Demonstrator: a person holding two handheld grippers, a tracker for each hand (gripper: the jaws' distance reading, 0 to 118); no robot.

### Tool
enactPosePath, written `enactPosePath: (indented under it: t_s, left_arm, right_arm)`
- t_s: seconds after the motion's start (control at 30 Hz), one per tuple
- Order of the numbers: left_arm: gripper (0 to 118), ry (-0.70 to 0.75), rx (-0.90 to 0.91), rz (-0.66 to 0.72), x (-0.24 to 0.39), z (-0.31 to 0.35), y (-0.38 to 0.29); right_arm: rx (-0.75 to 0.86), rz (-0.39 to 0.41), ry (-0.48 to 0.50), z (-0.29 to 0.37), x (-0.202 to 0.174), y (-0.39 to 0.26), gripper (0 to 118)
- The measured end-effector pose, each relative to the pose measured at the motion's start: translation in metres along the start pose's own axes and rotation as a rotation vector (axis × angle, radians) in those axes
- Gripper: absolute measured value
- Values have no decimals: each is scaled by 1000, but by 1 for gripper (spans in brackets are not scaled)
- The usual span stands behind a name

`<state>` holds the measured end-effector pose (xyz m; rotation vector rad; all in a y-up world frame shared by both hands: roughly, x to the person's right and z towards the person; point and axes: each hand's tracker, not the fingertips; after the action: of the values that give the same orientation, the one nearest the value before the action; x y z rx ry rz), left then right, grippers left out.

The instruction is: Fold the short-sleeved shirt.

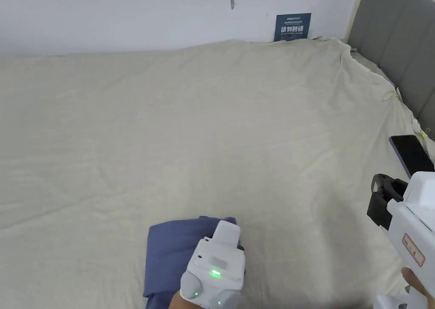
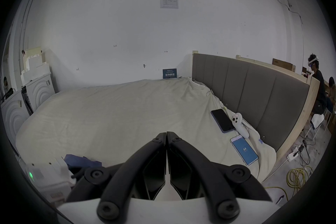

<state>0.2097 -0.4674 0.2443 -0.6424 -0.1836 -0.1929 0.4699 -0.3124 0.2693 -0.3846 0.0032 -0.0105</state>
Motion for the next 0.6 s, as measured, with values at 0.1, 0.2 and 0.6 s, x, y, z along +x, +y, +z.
enactPosePath:
  t_s: [0.1,0.2,0.6]
  left_arm:
    - [0,-1,79,50,-25,25,21]
    - [0,3,167,79,-55,56,44]
    - [0,165,433,192,-156,144,95]
  right_arm:
    - [25,7,14,3,-5,8,0]
    - [61,15,34,9,-22,20,0]
    - [204,44,127,17,-87,56,0]
